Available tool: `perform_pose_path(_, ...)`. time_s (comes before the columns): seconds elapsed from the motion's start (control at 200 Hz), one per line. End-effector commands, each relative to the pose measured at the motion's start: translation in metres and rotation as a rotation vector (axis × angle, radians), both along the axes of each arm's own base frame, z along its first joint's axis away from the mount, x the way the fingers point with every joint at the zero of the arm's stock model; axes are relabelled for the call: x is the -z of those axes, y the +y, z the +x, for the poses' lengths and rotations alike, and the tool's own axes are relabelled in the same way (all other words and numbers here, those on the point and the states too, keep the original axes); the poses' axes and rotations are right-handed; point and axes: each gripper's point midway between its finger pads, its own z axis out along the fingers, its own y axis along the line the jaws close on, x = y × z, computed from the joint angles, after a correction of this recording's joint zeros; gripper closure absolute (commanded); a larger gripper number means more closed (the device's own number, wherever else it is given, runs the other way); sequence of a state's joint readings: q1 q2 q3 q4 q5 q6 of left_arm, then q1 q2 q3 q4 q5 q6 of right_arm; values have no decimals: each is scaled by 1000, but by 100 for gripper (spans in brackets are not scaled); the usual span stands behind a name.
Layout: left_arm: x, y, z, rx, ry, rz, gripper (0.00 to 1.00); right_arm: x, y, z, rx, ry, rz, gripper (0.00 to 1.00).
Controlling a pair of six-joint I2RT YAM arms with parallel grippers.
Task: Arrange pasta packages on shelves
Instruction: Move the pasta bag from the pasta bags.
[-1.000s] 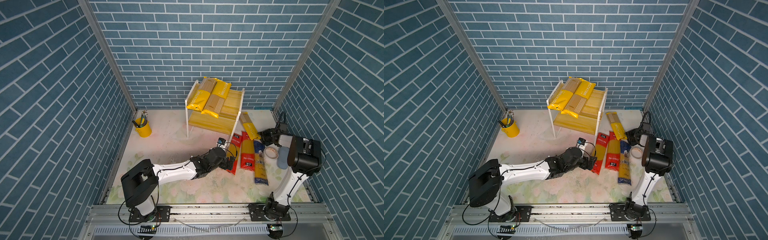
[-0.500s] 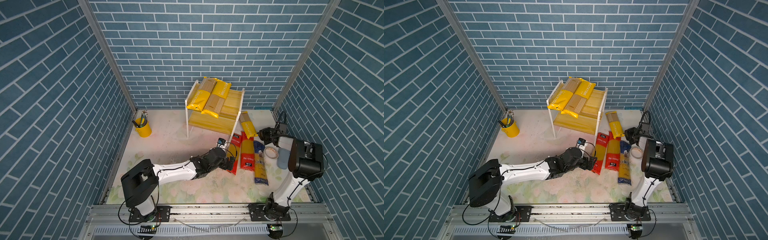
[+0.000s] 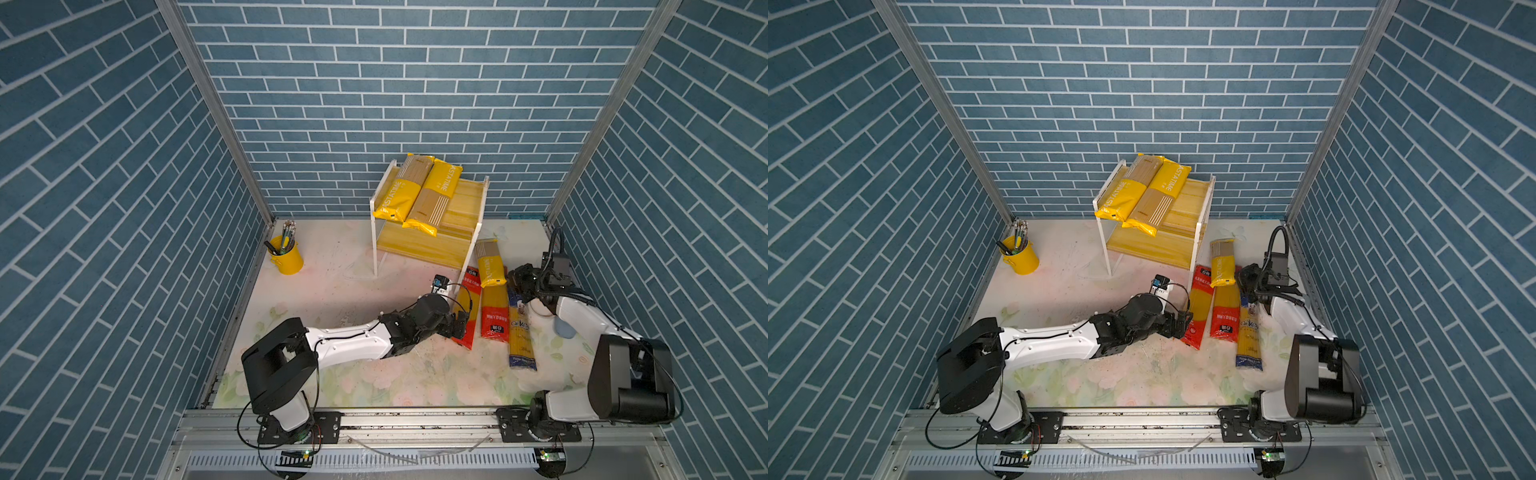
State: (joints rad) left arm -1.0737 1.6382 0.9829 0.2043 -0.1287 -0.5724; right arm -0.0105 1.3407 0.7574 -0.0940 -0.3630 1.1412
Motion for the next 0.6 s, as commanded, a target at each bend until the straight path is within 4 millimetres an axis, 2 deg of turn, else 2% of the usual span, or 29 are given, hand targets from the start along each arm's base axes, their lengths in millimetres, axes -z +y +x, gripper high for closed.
perform_pose_path(0.0, 5, 2, 3, -5, 9, -6, 3, 8, 8, -42, -7, 66, -16, 100)
perform_pose_path(0.1, 6, 0, 7, -6, 14, -11, 3, 16, 15, -69, -49, 104, -56, 100)
perform_pose_path(0.235, 5, -7, 10, 1, 18, -19, 3, 27, 20, -97, -117, 150, -136, 90)
perform_pose_path(0.35, 10, -11, 12, 2, 29, -12, 3, 31, 21, -111, -162, 162, -175, 78)
perform_pose_path(0.5, 20, -14, 17, -20, 59, -4, 4, 20, 17, -113, -283, 165, -275, 61)
perform_pose_path(0.595, 23, -23, 18, -9, 105, -38, 4, 16, 15, -92, -358, 142, -220, 59)
